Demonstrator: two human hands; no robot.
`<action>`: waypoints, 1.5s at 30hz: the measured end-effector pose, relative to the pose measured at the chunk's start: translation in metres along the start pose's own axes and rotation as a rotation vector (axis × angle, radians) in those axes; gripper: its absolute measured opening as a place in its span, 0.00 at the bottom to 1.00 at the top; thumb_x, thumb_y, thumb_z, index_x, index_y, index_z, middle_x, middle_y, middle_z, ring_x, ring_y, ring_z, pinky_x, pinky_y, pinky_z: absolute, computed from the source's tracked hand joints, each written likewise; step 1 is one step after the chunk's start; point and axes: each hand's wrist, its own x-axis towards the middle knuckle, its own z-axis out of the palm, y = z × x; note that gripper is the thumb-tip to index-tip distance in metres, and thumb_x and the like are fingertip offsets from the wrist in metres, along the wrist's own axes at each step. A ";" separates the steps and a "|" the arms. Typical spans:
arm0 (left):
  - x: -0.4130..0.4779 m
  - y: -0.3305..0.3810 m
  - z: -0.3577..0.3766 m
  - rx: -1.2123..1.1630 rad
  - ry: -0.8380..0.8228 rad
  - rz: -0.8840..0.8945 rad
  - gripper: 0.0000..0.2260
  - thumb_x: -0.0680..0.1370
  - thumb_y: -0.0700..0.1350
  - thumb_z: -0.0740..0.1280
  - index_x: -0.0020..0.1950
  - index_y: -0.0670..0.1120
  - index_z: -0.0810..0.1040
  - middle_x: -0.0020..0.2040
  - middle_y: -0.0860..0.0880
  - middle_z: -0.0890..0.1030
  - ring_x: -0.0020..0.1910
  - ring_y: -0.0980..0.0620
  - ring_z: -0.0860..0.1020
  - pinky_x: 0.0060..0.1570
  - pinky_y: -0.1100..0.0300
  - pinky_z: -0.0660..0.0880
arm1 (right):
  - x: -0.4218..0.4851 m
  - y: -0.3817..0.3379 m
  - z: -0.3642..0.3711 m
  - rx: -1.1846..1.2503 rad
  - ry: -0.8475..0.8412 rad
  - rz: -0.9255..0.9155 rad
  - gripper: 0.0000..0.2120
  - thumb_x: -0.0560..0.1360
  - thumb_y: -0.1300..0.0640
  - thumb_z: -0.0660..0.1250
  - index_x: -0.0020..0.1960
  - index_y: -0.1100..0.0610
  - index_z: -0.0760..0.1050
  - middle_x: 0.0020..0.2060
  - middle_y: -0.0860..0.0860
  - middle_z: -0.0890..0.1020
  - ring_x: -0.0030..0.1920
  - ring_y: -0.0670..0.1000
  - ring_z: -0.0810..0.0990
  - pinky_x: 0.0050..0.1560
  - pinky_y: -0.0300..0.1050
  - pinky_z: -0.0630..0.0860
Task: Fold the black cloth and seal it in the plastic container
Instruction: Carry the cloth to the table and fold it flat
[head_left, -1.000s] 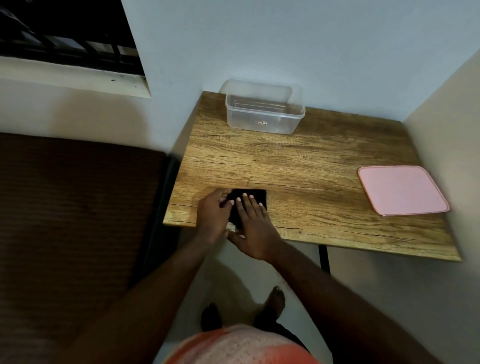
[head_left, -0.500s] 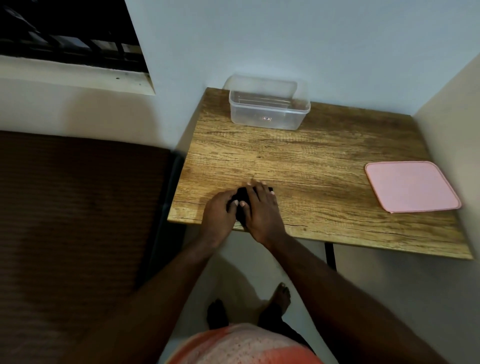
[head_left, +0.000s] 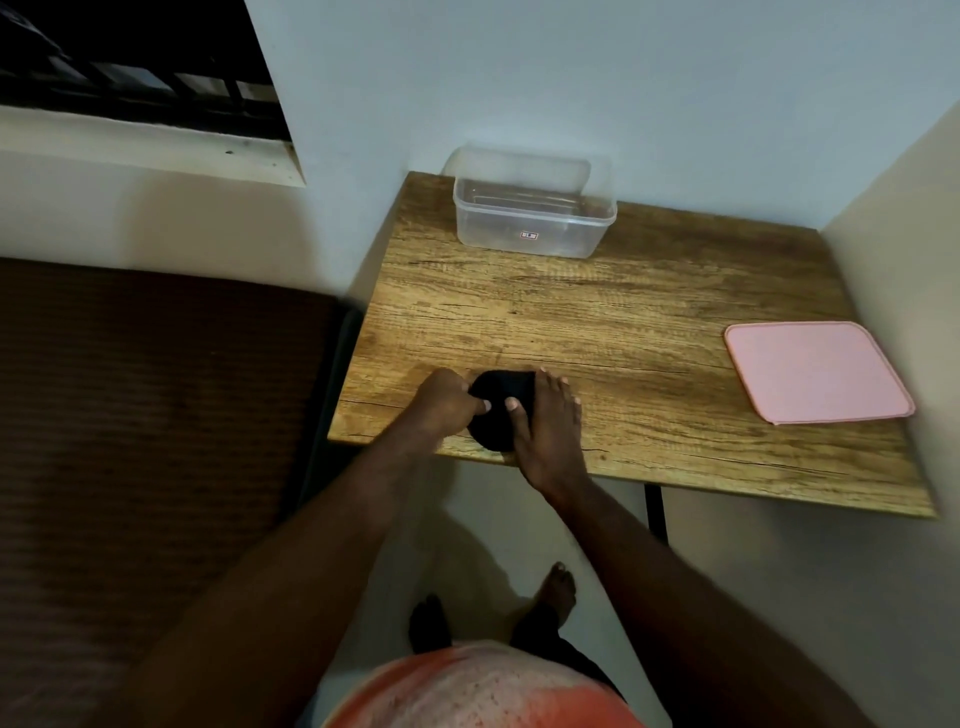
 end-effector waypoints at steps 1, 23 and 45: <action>0.000 0.000 -0.001 -0.027 -0.012 0.000 0.07 0.72 0.37 0.73 0.36 0.41 0.77 0.38 0.44 0.80 0.40 0.48 0.79 0.41 0.56 0.76 | -0.001 0.001 -0.004 0.106 0.051 -0.025 0.28 0.82 0.46 0.56 0.76 0.61 0.59 0.72 0.58 0.68 0.75 0.60 0.62 0.74 0.56 0.56; -0.009 -0.029 0.018 0.176 0.198 0.509 0.09 0.76 0.38 0.67 0.55 0.43 0.81 0.49 0.45 0.83 0.49 0.48 0.79 0.52 0.54 0.75 | 0.006 -0.012 0.002 -0.241 -0.056 -0.273 0.25 0.84 0.50 0.49 0.78 0.58 0.56 0.77 0.58 0.61 0.78 0.57 0.55 0.77 0.57 0.52; 0.006 -0.056 0.008 0.880 0.039 0.665 0.29 0.79 0.57 0.39 0.79 0.49 0.51 0.80 0.50 0.50 0.78 0.53 0.46 0.75 0.46 0.46 | -0.006 0.010 0.002 -0.457 -0.239 -0.249 0.36 0.79 0.37 0.39 0.80 0.58 0.42 0.80 0.55 0.43 0.79 0.52 0.37 0.77 0.54 0.36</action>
